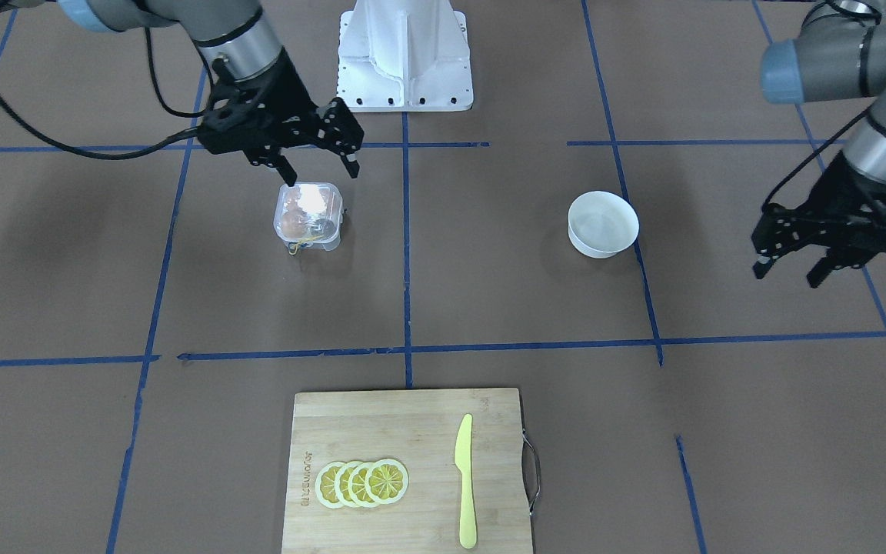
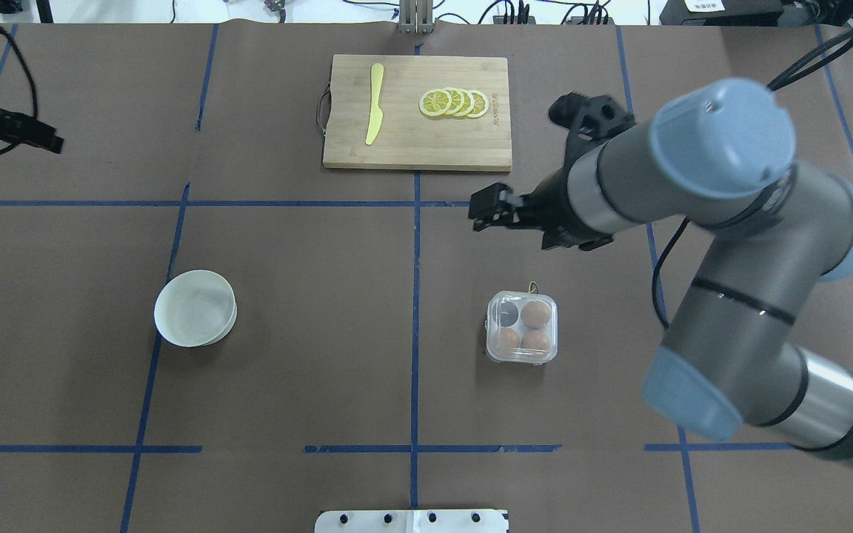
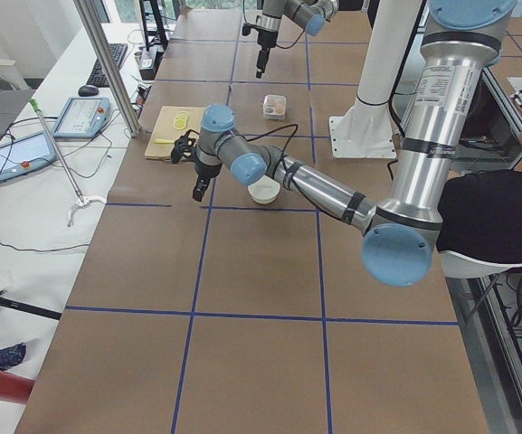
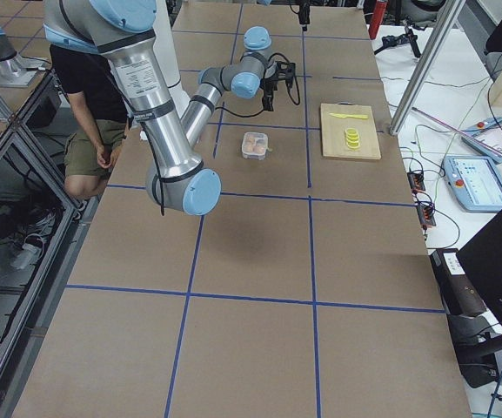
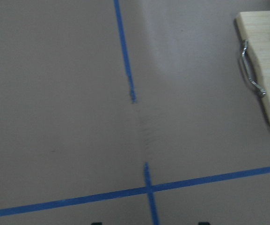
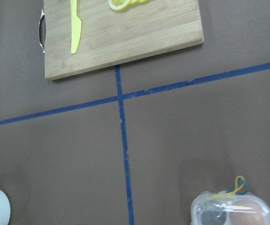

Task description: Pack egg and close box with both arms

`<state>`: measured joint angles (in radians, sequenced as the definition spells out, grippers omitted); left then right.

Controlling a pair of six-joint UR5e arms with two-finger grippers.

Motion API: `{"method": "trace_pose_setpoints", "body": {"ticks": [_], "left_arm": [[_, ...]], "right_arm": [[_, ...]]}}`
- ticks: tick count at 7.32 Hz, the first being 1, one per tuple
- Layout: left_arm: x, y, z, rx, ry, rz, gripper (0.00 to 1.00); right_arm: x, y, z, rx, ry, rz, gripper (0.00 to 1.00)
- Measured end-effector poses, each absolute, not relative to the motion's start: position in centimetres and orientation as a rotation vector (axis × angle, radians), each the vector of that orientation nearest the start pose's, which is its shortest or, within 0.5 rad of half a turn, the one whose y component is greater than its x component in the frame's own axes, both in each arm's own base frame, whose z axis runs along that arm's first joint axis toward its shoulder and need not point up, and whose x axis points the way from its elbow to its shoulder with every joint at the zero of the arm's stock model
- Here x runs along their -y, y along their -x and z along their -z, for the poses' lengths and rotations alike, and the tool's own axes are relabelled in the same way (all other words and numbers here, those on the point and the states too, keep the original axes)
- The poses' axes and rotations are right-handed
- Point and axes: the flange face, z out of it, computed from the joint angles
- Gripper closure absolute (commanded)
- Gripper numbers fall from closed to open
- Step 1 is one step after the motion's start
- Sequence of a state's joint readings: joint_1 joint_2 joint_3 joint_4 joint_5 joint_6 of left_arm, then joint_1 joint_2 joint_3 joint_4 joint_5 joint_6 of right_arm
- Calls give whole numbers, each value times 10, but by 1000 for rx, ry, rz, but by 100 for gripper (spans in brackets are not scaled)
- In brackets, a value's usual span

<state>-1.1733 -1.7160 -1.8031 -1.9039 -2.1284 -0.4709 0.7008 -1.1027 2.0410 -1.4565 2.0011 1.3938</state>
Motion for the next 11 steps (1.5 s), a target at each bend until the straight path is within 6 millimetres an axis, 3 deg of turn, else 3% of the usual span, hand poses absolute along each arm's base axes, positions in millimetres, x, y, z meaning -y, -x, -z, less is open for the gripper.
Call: {"method": "trace_pose_setpoints", "body": {"ticks": [2,3,7,8,10,11], "left_arm": [[542,-68,-499,-671,-430,-226,24],[541,-35,-521,-635,-440,-257,24],[520,74,-574,-597,-432,-317,23],[516,93,-581,-587,-425,-315,0],[508,113,-591,-613,-376,-274,0],[503,115,-597,-669,-314,-221,0]], "right_arm": [[465,276,-219,1095,-63,-231,0],[478,236,-249,1074,-78,-203,0],[483,69,-414,913,-194,-12,0],[484,33,-450,867,-212,41,0],[478,-30,-519,797,-207,156,0],[468,-48,-555,785,-182,200,0]]}}
